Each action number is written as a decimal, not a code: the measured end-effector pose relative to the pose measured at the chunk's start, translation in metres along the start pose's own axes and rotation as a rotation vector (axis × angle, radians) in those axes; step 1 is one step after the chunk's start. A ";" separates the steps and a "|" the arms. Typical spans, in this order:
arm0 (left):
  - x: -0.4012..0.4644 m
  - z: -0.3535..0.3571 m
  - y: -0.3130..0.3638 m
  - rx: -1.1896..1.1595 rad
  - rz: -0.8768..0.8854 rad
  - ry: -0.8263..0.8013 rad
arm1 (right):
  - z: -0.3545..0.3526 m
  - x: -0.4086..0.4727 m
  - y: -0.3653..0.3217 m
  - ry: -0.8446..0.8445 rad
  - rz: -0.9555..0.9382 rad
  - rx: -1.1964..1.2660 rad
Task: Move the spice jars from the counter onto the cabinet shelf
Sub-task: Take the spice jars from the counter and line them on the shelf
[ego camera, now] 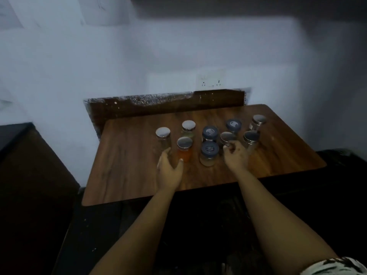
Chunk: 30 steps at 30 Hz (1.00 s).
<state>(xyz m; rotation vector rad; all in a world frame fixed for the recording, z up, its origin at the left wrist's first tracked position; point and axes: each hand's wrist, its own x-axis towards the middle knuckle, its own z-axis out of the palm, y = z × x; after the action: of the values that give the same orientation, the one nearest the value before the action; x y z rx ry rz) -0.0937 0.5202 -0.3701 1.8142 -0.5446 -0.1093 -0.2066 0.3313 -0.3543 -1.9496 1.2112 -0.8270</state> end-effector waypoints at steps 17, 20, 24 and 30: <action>0.089 0.138 -0.055 0.133 -0.170 -0.118 | 0.098 0.139 0.056 -0.804 -0.321 -0.485; 0.089 0.147 -0.062 0.163 -0.140 -0.092 | 0.107 0.151 0.063 -0.850 -0.402 -0.545; 0.089 0.151 -0.062 0.206 -0.081 -0.095 | 0.104 0.171 0.062 -0.876 -0.409 -0.514; 0.106 0.157 -0.040 0.175 -0.060 -0.183 | 0.070 0.215 0.019 -0.869 -0.397 -0.279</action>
<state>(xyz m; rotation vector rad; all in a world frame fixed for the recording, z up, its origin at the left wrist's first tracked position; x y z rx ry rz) -0.0413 0.3456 -0.4359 2.0037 -0.6447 -0.2785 -0.0817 0.1426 -0.3753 -2.4179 0.4337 0.0783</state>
